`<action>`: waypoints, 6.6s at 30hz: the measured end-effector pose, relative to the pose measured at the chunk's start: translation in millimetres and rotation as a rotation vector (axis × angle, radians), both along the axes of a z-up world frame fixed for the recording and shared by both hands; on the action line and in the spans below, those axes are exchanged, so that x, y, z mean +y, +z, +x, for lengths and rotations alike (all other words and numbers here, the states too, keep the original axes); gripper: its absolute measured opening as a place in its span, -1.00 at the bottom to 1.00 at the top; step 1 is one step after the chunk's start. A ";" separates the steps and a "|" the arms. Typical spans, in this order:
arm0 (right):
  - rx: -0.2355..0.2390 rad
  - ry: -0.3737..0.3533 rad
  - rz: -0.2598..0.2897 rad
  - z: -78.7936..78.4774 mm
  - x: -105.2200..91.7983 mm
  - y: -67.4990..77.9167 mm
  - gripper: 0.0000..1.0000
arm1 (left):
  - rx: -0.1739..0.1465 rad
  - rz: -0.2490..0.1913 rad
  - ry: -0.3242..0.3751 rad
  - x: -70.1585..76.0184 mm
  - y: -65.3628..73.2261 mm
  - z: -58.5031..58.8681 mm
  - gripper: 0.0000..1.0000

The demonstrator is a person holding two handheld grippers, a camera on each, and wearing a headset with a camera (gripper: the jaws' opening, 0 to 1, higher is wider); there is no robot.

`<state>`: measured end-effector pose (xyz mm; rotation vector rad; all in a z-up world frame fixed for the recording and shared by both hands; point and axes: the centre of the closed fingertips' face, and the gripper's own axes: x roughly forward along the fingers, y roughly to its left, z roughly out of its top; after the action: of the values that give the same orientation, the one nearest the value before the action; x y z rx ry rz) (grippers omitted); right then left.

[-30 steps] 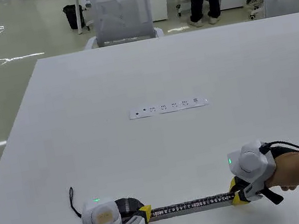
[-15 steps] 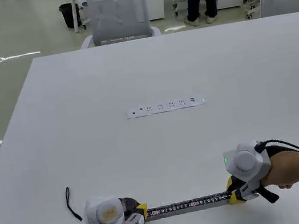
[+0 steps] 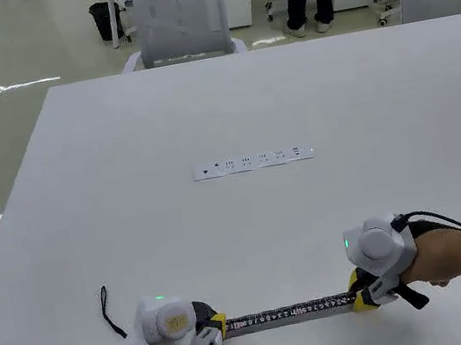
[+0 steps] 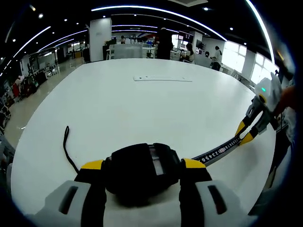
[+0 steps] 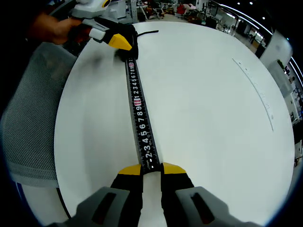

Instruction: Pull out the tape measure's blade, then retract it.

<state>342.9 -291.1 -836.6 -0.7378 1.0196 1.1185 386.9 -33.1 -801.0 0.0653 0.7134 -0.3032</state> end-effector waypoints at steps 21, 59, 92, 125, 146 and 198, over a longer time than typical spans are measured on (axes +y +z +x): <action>-0.010 -0.003 0.003 -0.9 4.6 2.7 -0.75 | -0.027 -0.016 -0.015 0.0 0.4 0.8 0.15; -0.003 0.016 0.002 2.8 21.8 -0.1 -0.74 | -0.012 -0.019 -0.031 -0.5 -0.2 0.8 0.16; 0.007 0.013 0.016 3.0 42.0 -0.6 -0.74 | -0.009 -0.023 -0.040 -0.6 -0.2 0.4 0.16; 0.008 0.019 0.031 4.9 61.9 -1.1 -0.74 | -0.008 -0.025 -0.041 -0.2 -1.0 1.0 0.16; 0.008 0.027 0.045 7.5 73.4 -0.1 -0.73 | -0.012 -0.024 -0.045 -0.8 -0.7 1.1 0.17; 0.004 0.038 0.065 10.6 102.0 -2.4 -0.73 | -0.012 -0.027 -0.048 -0.8 0.0 0.7 0.17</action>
<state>353.5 -189.1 -839.0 -0.7053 0.9717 1.1806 387.6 -34.0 -801.1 0.0583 0.6968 -0.3577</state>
